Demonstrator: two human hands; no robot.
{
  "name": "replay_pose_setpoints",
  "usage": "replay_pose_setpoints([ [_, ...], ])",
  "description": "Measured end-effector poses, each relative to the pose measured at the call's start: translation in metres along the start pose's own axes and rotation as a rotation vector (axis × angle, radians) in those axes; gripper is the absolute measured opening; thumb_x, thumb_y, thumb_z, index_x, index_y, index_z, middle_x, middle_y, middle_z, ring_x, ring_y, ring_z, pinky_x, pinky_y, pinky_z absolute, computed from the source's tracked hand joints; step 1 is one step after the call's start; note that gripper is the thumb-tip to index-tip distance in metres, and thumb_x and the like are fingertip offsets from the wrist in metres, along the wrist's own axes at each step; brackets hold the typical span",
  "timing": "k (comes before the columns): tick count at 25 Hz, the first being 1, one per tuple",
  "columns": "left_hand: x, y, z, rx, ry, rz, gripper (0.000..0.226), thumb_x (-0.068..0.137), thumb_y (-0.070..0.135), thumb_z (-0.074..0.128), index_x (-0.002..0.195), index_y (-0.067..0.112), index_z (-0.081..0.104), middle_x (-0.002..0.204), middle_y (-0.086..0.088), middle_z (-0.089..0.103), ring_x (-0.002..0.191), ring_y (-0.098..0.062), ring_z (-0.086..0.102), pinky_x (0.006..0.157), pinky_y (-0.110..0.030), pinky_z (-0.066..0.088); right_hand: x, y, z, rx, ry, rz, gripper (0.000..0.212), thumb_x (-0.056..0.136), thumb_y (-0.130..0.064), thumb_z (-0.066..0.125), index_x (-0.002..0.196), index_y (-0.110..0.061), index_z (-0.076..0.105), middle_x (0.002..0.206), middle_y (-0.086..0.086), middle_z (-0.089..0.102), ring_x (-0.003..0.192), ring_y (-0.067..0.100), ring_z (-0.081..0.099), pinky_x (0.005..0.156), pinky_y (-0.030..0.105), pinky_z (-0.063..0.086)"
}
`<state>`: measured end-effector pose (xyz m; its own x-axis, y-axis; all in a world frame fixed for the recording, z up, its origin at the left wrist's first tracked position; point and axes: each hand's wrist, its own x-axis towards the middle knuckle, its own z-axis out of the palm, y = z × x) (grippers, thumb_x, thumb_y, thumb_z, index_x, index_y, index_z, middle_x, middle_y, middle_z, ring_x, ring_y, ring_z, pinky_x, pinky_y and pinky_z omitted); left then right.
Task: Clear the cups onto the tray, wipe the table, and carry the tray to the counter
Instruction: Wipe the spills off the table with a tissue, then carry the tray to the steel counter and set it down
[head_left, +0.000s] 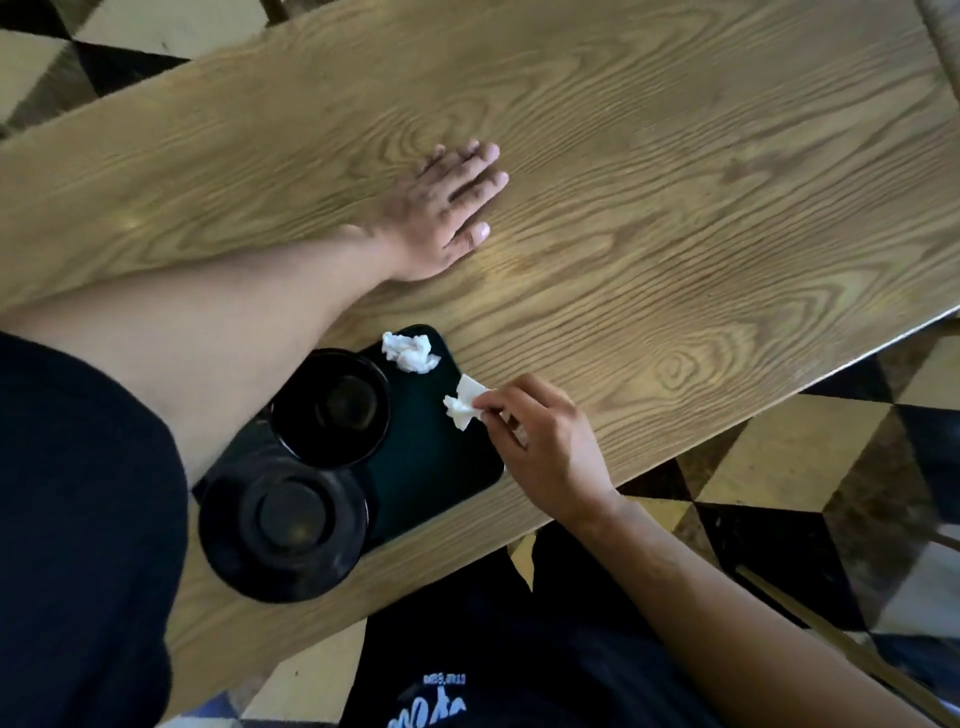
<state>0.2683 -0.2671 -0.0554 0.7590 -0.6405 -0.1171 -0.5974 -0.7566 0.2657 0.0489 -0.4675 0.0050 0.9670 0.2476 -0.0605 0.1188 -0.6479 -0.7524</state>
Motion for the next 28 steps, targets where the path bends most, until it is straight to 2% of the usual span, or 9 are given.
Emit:
replay_pose_setpoints([
  [4,-0.061,-0.030,0.000,0.041,0.042,0.030,0.059,0.108,0.041,0.035,0.159,0.011,0.037,0.169,-0.015,0.029,0.156,-0.037,0.025,0.126,-0.056,0.021,0.013,-0.013,0.021,-0.046,-0.053,-0.103,0.009,0.091,-0.013,0.075,0.098,-0.017,0.079,0.091,-0.003,0.071,0.084,0.018,0.065,0.081,0.039,0.052],
  [9,-0.117,-0.041,-0.001,0.017,0.067,-0.104,0.056,0.107,0.038,0.038,0.157,0.013,0.041,0.167,-0.015,0.032,0.155,-0.037,0.028,0.125,-0.058,0.021,0.023,-0.011,0.030,-0.057,-0.055,-0.122,0.009,0.088,-0.010,0.077,0.096,-0.015,0.080,0.096,-0.001,0.071,0.086,0.019,0.066,0.082,0.035,0.054],
  [12,-0.149,-0.047,0.002,-0.006,0.080,-0.220,0.056,0.106,0.037,0.038,0.157,0.014,0.042,0.167,-0.016,0.032,0.155,-0.037,0.029,0.125,-0.058,0.021,0.021,-0.010,0.027,-0.072,-0.001,-0.102,0.016,0.092,-0.014,0.074,0.107,-0.010,0.078,0.106,0.004,0.067,0.094,0.021,0.064,0.085,0.032,0.053],
  [16,-0.208,-0.049,0.006,-0.044,0.126,-0.445,0.056,0.106,0.039,0.035,0.157,0.016,0.042,0.168,-0.013,0.031,0.156,-0.034,0.027,0.126,-0.053,0.017,0.016,0.005,0.020,-0.194,0.032,-0.087,0.036,0.103,-0.023,0.056,0.133,-0.006,0.066,0.136,0.009,0.065,0.124,0.027,0.056,0.109,0.041,0.044],
  [18,-0.245,-0.047,0.010,-0.067,0.151,-0.575,0.057,0.107,0.040,0.033,0.157,0.016,0.042,0.168,-0.012,0.032,0.155,-0.034,0.028,0.125,-0.051,0.018,0.013,0.018,0.012,-0.265,-0.036,-0.010,0.045,0.106,-0.027,0.045,0.143,-0.005,0.057,0.152,0.011,0.055,0.146,0.028,0.042,0.122,0.044,0.031],
  [20,-0.285,-0.041,0.013,-0.091,0.155,-0.686,0.058,0.107,0.042,0.029,0.159,0.016,0.039,0.169,-0.011,0.029,0.157,-0.033,0.024,0.127,-0.047,0.015,0.007,0.029,0.004,-0.371,-0.177,0.026,0.052,0.106,-0.027,0.039,0.154,-0.008,0.044,0.165,0.008,0.036,0.158,0.025,0.021,0.129,0.045,0.016],
  [22,-0.322,-0.026,0.017,-0.128,0.155,-0.800,0.056,0.109,0.037,0.031,0.160,0.015,0.035,0.171,-0.010,0.025,0.158,-0.031,0.019,0.127,-0.041,0.010,-0.003,0.036,-0.005,-0.479,-0.289,-0.025,0.056,0.105,-0.016,0.044,0.160,-0.009,0.032,0.170,0.006,0.022,0.160,0.024,0.008,0.130,0.046,0.012],
  [24,-0.353,-0.005,0.023,-0.169,0.146,-0.913,0.052,0.111,0.027,0.035,0.161,0.013,0.034,0.171,-0.011,0.023,0.159,-0.032,0.017,0.127,-0.042,0.012,-0.011,0.038,-0.011,-0.530,-0.365,-0.025,0.063,0.102,-0.010,0.047,0.162,-0.009,0.025,0.172,0.005,0.013,0.160,0.024,0.001,0.130,0.047,0.011],
  [28,-0.401,0.055,0.032,-0.234,0.125,-1.106,0.054,0.105,0.017,0.043,0.158,0.006,0.037,0.170,-0.017,0.025,0.157,-0.038,0.021,0.126,-0.052,0.019,-0.024,0.029,-0.022,-0.582,-0.486,0.060,0.071,0.103,-0.015,0.042,0.165,-0.012,0.007,0.173,0.003,-0.005,0.158,0.022,-0.012,0.130,0.044,0.005],
])
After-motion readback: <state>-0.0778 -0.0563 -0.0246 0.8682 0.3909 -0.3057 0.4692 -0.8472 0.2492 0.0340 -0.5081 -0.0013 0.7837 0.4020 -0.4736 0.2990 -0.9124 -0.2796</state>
